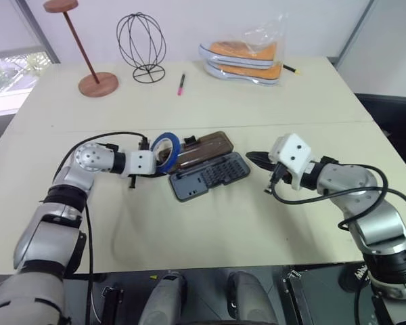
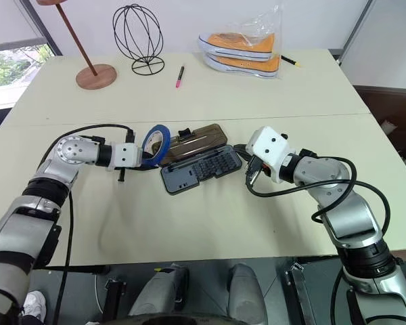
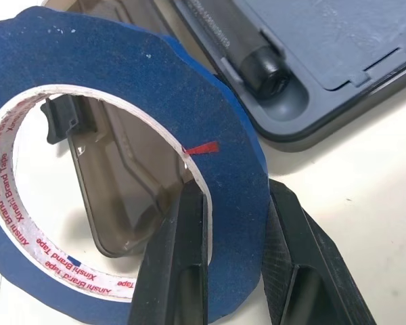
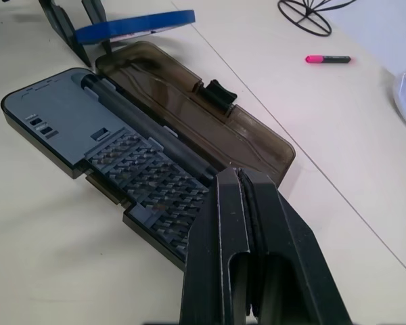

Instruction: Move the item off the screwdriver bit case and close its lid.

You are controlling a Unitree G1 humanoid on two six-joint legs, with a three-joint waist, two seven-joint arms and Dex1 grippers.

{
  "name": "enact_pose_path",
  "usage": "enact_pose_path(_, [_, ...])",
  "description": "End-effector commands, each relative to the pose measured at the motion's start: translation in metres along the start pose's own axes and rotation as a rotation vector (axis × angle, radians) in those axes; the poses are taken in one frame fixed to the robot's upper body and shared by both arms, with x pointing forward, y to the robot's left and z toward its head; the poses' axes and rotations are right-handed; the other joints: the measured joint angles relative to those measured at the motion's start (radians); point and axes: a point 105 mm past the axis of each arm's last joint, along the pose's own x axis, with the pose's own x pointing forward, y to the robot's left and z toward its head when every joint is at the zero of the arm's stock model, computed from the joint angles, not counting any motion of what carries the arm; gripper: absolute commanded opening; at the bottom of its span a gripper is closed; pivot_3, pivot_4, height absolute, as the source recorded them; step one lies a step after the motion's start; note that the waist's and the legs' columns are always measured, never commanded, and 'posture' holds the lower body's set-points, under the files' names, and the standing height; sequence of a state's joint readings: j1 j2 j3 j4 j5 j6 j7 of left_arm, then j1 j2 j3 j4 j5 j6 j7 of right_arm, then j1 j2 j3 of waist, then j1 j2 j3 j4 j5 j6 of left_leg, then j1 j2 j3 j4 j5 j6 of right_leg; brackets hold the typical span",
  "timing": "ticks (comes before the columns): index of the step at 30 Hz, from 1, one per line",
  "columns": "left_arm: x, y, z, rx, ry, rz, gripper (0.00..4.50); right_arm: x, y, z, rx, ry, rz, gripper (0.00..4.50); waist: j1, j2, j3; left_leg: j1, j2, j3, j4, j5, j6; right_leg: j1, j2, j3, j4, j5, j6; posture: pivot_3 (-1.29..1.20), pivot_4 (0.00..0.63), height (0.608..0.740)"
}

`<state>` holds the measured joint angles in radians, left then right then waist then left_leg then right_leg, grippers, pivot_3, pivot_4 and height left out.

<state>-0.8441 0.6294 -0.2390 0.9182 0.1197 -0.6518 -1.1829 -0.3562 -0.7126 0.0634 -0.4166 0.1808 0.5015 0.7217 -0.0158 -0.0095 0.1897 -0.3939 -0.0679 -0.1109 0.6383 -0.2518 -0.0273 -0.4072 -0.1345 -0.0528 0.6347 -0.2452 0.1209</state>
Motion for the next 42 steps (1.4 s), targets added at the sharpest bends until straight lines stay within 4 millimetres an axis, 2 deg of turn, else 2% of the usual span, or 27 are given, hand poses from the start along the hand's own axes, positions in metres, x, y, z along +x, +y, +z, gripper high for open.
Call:
enact_pose_path(1, [-0.020,0.028,0.009,-0.031,-0.049,0.179,0.44,-0.001,0.003,0.013,-0.028,-0.043,0.001,0.00,0.001,0.000,0.000,0.000,0.000,0.000,0.000,0.000,0.000,0.000,0.000,0.000,0.000,0.000,0.000,0.00,0.150,0.740])
enact_pose_path(4, [-0.035,0.049,0.011,-0.144,-0.088,0.338,0.44,0.000,0.004,0.013,-0.026,-0.045,0.006,0.00,0.001,0.000,0.000,0.000,0.000,-0.001,0.001,0.000,0.000,0.000,0.000,0.000,0.000,0.000,0.000,0.00,0.150,0.740])
enact_pose_path(7, [-0.063,0.072,-0.002,-0.288,-0.054,0.558,0.44,0.002,0.006,0.014,-0.022,-0.051,0.015,0.00,-0.001,0.000,0.000,0.000,0.000,-0.001,0.002,0.000,0.000,0.000,0.000,0.000,0.001,0.000,0.000,0.00,0.150,0.740])
enact_pose_path(12, [-0.105,0.074,-0.034,-0.450,0.113,0.761,0.44,0.006,0.009,0.013,-0.019,-0.058,0.040,0.00,-0.010,0.000,0.000,0.000,0.000,-0.001,0.003,0.000,0.000,0.000,0.000,0.000,0.003,0.000,0.000,0.00,0.150,0.740])
enact_pose_path(17, [-0.141,0.059,-0.076,-0.627,0.319,0.935,0.44,0.012,0.011,0.015,-0.022,-0.071,0.067,0.00,-0.001,0.000,0.000,0.000,0.000,-0.001,0.006,0.000,0.000,0.000,0.000,0.001,0.005,0.000,0.000,0.00,0.150,0.740])
enact_pose_path(19, [-0.157,0.044,-0.100,-0.715,0.433,1.003,0.44,0.016,0.011,0.016,-0.025,-0.081,0.081,0.00,0.001,-0.001,0.000,0.000,0.000,-0.002,0.007,0.000,0.000,0.000,0.000,0.001,0.006,0.000,0.000,0.00,0.150,0.740])
enact_pose_path(22, [-0.171,0.014,-0.129,-0.796,0.607,1.014,0.44,0.021,0.012,0.018,-0.036,-0.092,0.102,0.00,0.000,-0.001,0.000,0.000,0.000,-0.002,0.007,0.000,0.000,0.000,0.000,0.001,0.007,0.000,0.000,0.00,0.150,0.740])
enact_pose_path(28, [-0.176,-0.013,-0.151,-0.928,0.699,1.025,0.44,0.023,0.012,0.019,-0.045,-0.100,0.103,0.00,0.003,-0.002,0.000,0.000,0.000,-0.002,0.008,0.000,0.000,0.000,0.000,0.001,0.008,0.000,0.000,0.00,0.150,0.740])
enact_pose_path(31, [-0.174,-0.018,-0.155,-0.943,0.713,1.019,0.44,0.022,0.011,0.019,-0.046,-0.099,0.099,0.00,0.001,-0.002,0.000,0.001,0.000,-0.002,0.008,0.000,0.000,-0.001,0.000,0.002,0.009,0.000,0.000,0.00,0.150,0.740])
enact_pose_path(33, [-0.172,-0.020,-0.156,-0.946,0.716,1.013,1.50,0.021,0.012,0.019,-0.046,-0.097,0.096,0.00,-0.003,-0.002,-0.001,0.002,0.000,-0.002,0.007,0.000,0.000,-0.002,0.000,0.004,0.011,0.000,0.000,0.00,0.150,0.740])
enact_pose_path(34, [-0.171,-0.020,-0.157,-0.949,0.717,1.011,1.82,0.021,0.012,0.018,-0.044,-0.096,0.093,0.00,-0.004,-0.002,-0.001,0.002,0.000,-0.001,0.007,0.000,0.000,-0.002,0.000,0.004,0.011,0.000,0.000,0.00,0.150,0.740])
enact_pose_path(38, [-0.167,-0.023,-0.158,-0.966,0.718,0.990,3.98,0.019,0.012,0.018,-0.042,-0.091,0.088,0.00,0.002,-0.001,-0.001,0.002,0.000,0.000,0.008,0.000,0.000,-0.002,0.000,0.005,0.012,0.000,0.000,0.00,0.150,0.740])
enact_pose_path(39, [-0.166,-0.023,-0.158,-0.970,0.716,0.985,4.38,0.018,0.012,0.018,-0.040,-0.091,0.087,0.00,0.005,-0.001,-0.001,0.002,0.000,0.000,0.008,0.000,0.000,-0.002,0.000,0.005,0.012,0.000,0.000,0.00,0.150,0.740])
enact_pose_path(42, [-0.163,-0.020,-0.155,-0.963,0.693,0.978,4.48,0.017,0.012,0.017,-0.037,-0.087,0.085,0.00,0.006,-0.001,-0.001,0.002,-0.001,0.000,0.008,0.000,0.000,-0.001,-0.001,0.005,0.012,0.000,0.000,0.00,0.150,0.740])
